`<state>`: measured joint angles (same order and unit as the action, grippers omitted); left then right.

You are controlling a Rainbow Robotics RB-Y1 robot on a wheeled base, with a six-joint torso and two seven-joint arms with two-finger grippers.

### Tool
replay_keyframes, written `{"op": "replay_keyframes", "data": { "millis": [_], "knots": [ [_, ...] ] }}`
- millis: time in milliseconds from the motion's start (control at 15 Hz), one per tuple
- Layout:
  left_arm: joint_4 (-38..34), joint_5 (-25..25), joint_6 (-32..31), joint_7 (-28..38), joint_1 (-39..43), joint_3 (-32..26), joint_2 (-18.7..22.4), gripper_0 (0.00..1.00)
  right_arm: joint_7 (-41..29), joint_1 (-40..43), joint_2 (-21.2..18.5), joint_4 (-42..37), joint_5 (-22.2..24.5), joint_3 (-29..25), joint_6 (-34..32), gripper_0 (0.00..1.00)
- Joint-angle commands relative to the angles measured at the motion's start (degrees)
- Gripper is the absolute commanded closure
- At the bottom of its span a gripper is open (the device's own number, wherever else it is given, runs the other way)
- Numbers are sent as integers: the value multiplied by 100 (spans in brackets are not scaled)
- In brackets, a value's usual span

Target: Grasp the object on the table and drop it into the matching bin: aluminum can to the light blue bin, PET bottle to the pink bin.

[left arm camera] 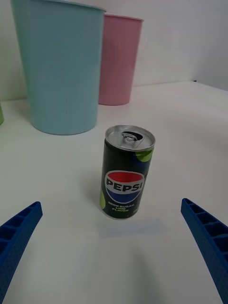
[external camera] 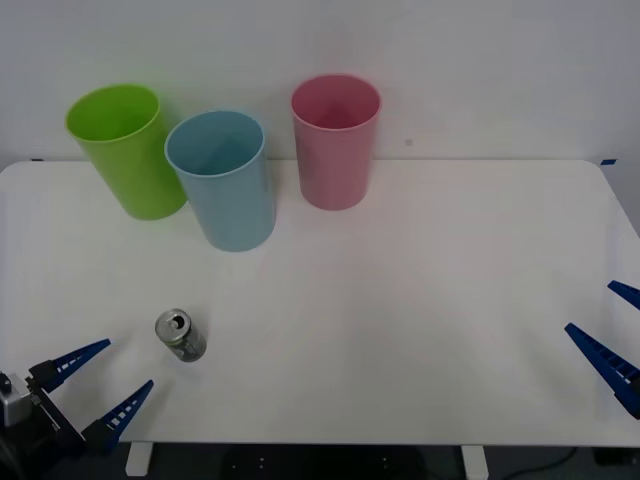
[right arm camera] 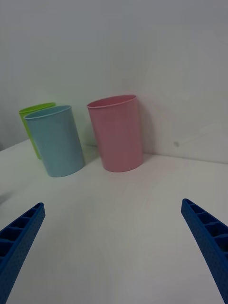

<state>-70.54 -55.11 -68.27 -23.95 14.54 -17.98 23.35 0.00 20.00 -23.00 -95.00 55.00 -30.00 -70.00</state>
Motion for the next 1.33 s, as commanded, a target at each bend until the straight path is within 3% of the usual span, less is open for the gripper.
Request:
{"op": "replay_keyframes", "data": {
  "millis": [67,733,1333],
  "knots": [
    [216,-26,24,-101,-223,67,-59,0,0,0,0,0,0,0,0,0],
    [304,-703,270,-338,-689,58,-507,0,0,0,0,0,0,0,0,0],
    [928,-738,244,-567,-1252,278,-604,0,0,0,0,0,0,0,0,0]
  ]
}}
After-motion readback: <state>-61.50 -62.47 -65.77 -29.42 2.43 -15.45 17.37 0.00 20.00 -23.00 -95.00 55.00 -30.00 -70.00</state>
